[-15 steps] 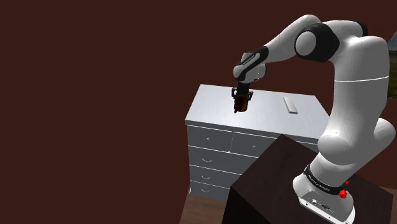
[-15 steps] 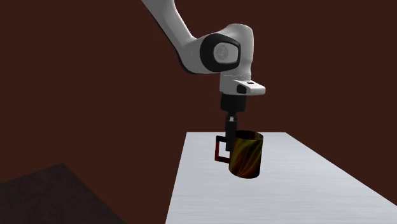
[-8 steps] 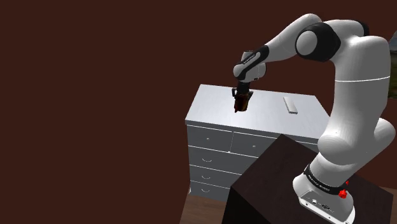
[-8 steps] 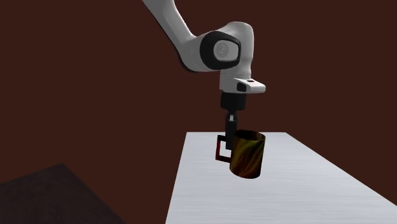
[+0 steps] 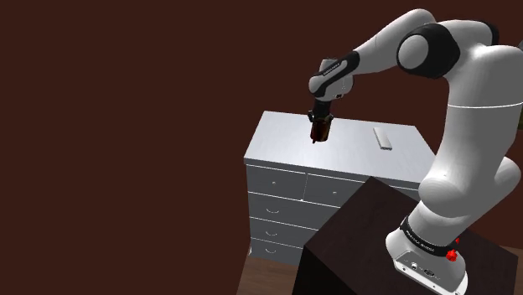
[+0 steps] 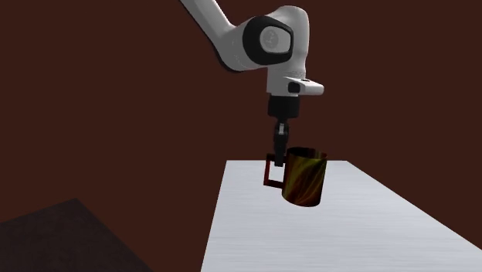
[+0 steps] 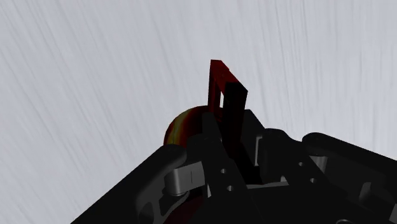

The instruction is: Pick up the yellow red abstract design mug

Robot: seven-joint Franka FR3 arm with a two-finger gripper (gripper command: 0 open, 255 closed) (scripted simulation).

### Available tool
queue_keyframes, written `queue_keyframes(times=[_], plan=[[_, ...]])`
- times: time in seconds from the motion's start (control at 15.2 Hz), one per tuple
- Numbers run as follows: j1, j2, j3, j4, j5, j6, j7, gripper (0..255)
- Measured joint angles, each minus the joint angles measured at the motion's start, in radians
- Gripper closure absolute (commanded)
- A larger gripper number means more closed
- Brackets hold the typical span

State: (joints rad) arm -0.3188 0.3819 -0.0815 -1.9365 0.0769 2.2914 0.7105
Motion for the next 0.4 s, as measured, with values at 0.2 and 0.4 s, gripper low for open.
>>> queue_keyframes(times=[0.2, 0.4], plan=[[0.001, -0.028, -0.002, 0.001, -0.004, -0.029, 0.003, 255], [0.002, -0.042, -0.003, 0.020, -0.007, -0.062, 0.006, 255]])
